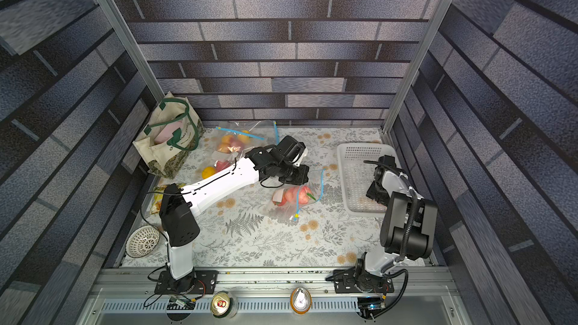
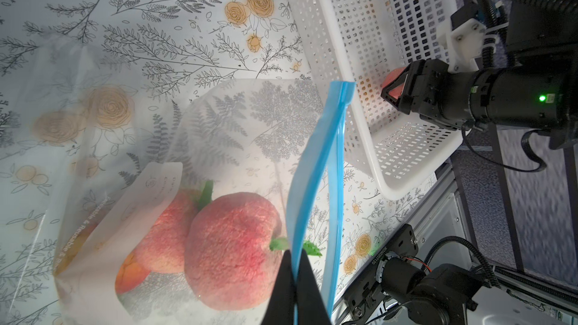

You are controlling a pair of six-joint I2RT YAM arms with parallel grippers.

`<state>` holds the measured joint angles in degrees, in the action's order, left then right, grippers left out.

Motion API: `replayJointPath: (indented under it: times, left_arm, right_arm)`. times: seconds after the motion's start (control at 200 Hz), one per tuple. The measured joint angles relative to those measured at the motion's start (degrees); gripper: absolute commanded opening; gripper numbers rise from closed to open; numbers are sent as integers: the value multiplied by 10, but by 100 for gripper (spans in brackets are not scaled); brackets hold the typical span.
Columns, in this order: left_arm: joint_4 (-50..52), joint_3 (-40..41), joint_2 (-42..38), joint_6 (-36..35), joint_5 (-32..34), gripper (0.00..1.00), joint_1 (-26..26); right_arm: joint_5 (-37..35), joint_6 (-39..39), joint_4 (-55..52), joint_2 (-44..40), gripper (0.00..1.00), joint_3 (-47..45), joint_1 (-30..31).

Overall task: Place the peach in a zip-top bag and seal the zipper
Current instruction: Pick up the peach from the basket.

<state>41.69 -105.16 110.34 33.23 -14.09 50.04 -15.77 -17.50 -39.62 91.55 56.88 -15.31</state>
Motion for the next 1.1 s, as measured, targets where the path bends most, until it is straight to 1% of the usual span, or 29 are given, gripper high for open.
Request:
replayJointPath:
  times: [0.23,0.396,0.571,0.636,0.691,0.777,0.957,1.102]
  left_arm:
    - [8,-3,0,-2,0,0,-3]
    - [19,-16,0,-3,4,0,-3]
    - [34,-40,7,-4,8,0,-3]
    - [40,-51,14,-5,9,0,-3]
    - [44,-62,22,-6,9,0,-2]
    - [49,-74,31,-9,10,0,-1]
    - [60,-82,34,-10,11,0,-1]
    - [64,-85,34,-14,14,0,-1]
  right_arm:
    - [0,0,0,0,63,3,0]
    - [0,-1,0,1,58,19,-1]
    - [-5,1,-4,0,57,31,-1]
    - [-5,3,-4,0,59,44,-2]
    - [-5,7,-4,0,65,54,-2]
    - [-9,9,-4,3,71,62,-2]
    - [-13,13,-3,33,72,64,-2]
    - [-13,13,0,56,77,68,-2]
